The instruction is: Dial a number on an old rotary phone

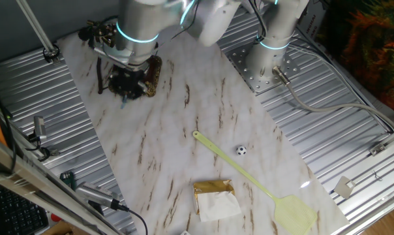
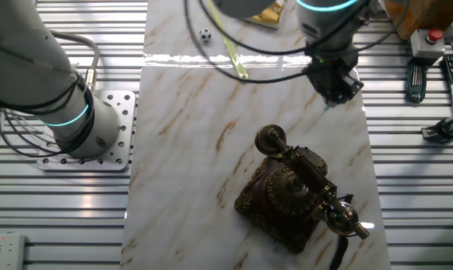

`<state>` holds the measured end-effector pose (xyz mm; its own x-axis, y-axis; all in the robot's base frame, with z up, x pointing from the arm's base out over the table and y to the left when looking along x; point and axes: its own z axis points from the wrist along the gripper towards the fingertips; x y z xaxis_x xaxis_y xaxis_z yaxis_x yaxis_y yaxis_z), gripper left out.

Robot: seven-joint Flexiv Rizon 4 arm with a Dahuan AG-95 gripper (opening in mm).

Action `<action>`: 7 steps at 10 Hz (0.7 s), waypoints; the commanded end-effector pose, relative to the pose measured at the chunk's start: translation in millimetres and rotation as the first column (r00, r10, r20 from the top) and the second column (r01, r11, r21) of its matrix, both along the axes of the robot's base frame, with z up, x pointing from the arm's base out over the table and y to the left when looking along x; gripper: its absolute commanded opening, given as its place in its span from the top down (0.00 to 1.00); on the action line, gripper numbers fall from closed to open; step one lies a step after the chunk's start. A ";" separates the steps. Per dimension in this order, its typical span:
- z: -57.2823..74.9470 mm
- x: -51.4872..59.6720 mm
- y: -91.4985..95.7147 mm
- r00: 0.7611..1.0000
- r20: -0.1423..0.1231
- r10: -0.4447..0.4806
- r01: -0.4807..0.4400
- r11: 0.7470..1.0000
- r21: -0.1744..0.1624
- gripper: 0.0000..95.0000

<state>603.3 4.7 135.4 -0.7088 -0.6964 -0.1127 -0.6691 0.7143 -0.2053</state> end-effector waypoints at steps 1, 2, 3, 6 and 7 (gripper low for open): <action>-0.9 0.7 5.0 0.993 -0.078 -0.086 0.090 0.995 0.049 1.00; -0.8 0.9 5.3 0.988 -0.104 -0.110 0.117 0.991 0.059 1.00; -0.2 0.5 5.2 0.985 -0.120 -0.127 0.136 0.988 0.073 1.00; 4.2 -5.5 4.1 0.970 -0.172 -0.170 0.184 0.981 0.066 1.00; 4.2 -9.6 2.3 0.965 -0.185 -0.186 0.203 0.976 0.078 1.00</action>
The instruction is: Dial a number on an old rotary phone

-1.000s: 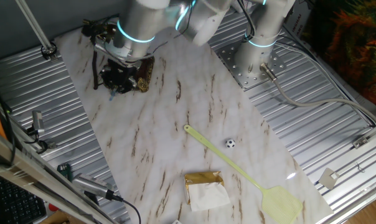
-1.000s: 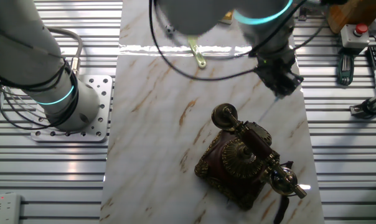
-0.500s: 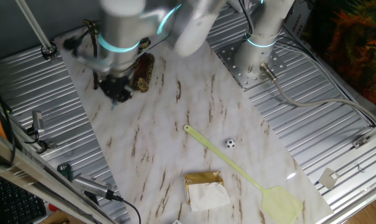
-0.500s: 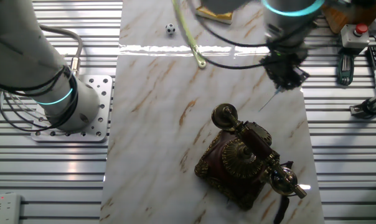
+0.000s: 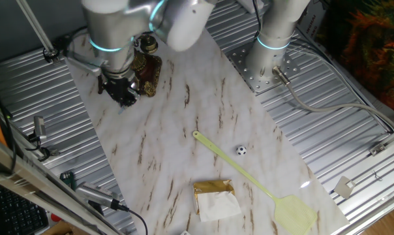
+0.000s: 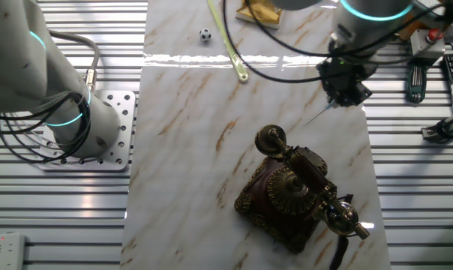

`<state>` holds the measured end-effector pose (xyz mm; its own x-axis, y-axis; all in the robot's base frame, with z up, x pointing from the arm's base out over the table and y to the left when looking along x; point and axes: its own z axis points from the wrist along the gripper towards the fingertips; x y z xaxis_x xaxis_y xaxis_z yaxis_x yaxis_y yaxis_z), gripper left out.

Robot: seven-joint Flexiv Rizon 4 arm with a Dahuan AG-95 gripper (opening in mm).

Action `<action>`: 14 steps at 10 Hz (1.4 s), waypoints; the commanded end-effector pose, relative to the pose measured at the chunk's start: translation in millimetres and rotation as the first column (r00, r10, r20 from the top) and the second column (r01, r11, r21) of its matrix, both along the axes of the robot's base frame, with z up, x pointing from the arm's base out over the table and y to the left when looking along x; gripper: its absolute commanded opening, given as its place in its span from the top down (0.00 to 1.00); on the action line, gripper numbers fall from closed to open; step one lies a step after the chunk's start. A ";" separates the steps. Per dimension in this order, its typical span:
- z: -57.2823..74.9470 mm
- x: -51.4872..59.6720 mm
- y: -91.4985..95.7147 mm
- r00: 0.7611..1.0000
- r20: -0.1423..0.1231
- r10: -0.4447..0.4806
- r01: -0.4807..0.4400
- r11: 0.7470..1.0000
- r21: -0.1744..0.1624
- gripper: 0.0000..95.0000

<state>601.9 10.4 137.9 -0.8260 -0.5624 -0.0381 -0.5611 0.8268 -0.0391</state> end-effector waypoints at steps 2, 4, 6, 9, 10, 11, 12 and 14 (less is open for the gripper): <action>1.5 -24.3 -9.5 0.998 -0.022 -0.057 0.058 0.998 0.027 1.00; 3.3 -36.3 -12.0 0.996 -0.034 -0.076 0.077 0.997 0.025 1.00; 8.4 -47.1 -11.0 0.994 -0.037 -0.104 0.105 0.994 0.027 1.00; 11.2 -55.1 -8.4 0.990 -0.031 -0.137 0.138 0.990 0.033 1.00; 11.8 -58.2 -2.0 0.987 -0.029 -0.158 0.159 0.987 0.032 1.00; 11.9 -63.8 7.2 0.983 -0.026 -0.183 0.184 0.983 0.025 1.00; 10.6 -67.7 13.3 0.980 -0.025 -0.199 0.199 0.980 0.027 1.00; 4.3 -72.7 19.4 0.978 -0.014 -0.209 0.209 0.977 0.032 1.00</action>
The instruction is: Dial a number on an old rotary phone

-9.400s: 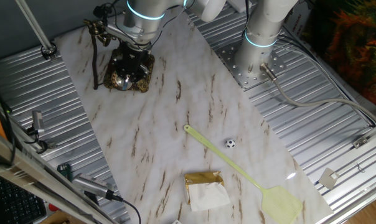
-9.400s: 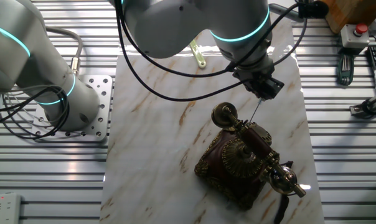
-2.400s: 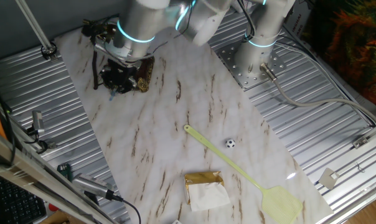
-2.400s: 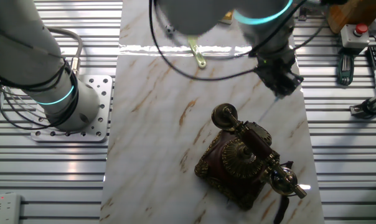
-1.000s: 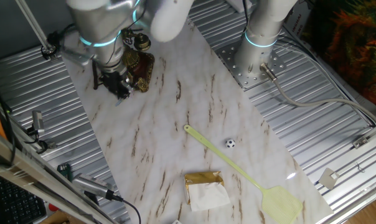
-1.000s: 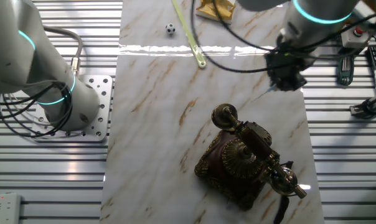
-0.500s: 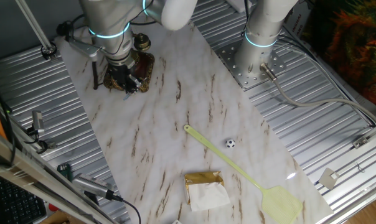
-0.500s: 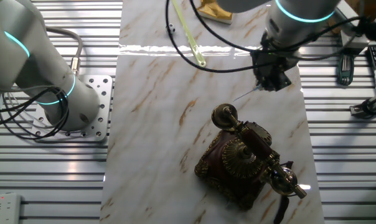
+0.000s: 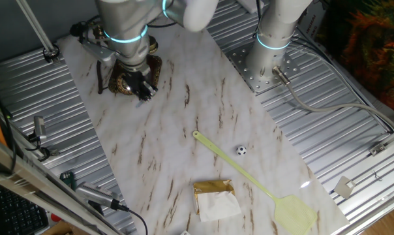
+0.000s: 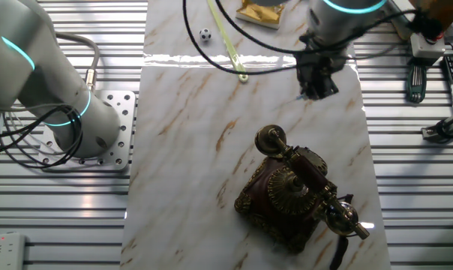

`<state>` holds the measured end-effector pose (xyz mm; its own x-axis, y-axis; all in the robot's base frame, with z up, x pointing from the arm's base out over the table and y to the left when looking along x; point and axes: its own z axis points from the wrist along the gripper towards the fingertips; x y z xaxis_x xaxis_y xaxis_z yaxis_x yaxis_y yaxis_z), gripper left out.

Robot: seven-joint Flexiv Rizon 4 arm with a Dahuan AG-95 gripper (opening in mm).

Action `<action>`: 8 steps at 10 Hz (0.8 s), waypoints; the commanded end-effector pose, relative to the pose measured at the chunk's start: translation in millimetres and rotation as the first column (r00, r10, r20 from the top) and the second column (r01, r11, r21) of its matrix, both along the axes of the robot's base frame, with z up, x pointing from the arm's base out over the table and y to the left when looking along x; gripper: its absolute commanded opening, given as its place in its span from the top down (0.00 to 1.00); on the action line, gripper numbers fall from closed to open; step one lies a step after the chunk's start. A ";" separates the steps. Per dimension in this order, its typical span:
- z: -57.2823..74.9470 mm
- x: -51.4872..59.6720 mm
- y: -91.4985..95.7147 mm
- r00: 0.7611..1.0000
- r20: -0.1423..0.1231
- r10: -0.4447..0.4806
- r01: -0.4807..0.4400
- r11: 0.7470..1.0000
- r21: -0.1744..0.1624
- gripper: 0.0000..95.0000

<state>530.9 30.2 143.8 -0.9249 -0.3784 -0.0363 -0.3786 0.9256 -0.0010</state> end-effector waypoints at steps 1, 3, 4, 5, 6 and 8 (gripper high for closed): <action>-1.7 -1.7 0.0 1.000 0.013 -0.001 0.001 1.000 0.003 1.00; -3.6 -1.6 4.2 1.000 0.022 -0.010 0.010 1.000 0.001 1.00; -5.5 -1.3 6.9 0.999 0.029 -0.023 0.023 1.000 0.001 1.00; -6.2 -1.2 8.0 0.999 0.029 -0.033 0.033 0.999 0.005 1.00; -6.1 -1.3 8.9 0.999 0.028 -0.042 0.042 0.999 0.004 1.00; -6.1 -1.4 8.9 0.999 0.037 -0.024 0.024 1.000 0.002 0.60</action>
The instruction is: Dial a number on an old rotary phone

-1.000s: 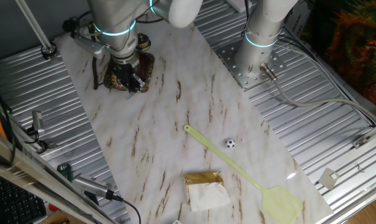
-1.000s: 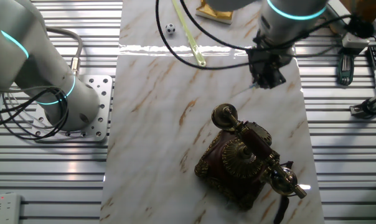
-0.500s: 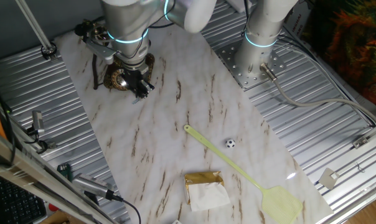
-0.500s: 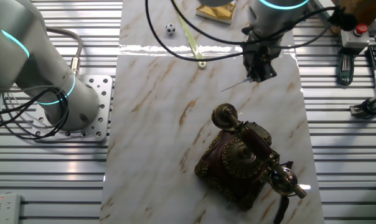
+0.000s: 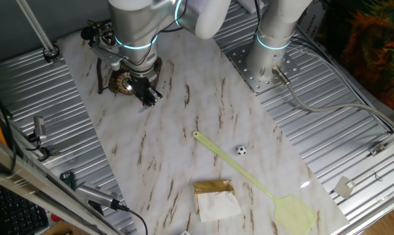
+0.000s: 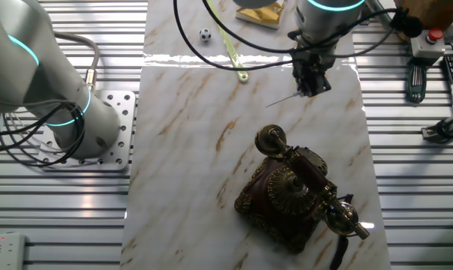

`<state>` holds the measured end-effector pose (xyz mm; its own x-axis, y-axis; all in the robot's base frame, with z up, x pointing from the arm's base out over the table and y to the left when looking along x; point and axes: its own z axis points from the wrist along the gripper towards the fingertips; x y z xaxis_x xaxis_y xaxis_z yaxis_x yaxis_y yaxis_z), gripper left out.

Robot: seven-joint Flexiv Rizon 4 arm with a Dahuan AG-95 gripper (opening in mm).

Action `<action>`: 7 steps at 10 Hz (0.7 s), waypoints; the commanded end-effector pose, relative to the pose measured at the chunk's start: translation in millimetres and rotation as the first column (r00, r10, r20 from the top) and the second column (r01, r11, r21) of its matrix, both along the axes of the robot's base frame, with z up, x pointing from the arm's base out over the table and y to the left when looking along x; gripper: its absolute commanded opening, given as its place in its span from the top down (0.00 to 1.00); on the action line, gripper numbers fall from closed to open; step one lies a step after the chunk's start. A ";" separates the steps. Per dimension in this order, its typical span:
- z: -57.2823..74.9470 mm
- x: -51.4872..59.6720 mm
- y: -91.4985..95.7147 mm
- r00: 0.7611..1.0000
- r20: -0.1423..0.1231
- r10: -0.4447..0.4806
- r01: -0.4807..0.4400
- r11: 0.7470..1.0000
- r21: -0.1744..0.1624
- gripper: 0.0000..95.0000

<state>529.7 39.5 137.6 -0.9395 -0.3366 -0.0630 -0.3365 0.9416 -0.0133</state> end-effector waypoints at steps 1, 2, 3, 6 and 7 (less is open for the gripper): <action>0.1 -0.2 -0.3 0.999 0.008 0.036 -0.036 0.999 0.000 0.60; 0.1 -0.3 -0.4 0.999 0.008 0.042 -0.042 0.999 0.003 0.40; 0.1 -0.5 -0.4 0.999 0.008 0.045 -0.045 0.999 0.002 0.40; 0.5 -0.8 -0.2 0.999 0.012 0.050 -0.050 0.999 0.004 0.40; 0.8 -1.1 0.0 0.999 0.014 0.051 -0.051 0.999 0.004 0.40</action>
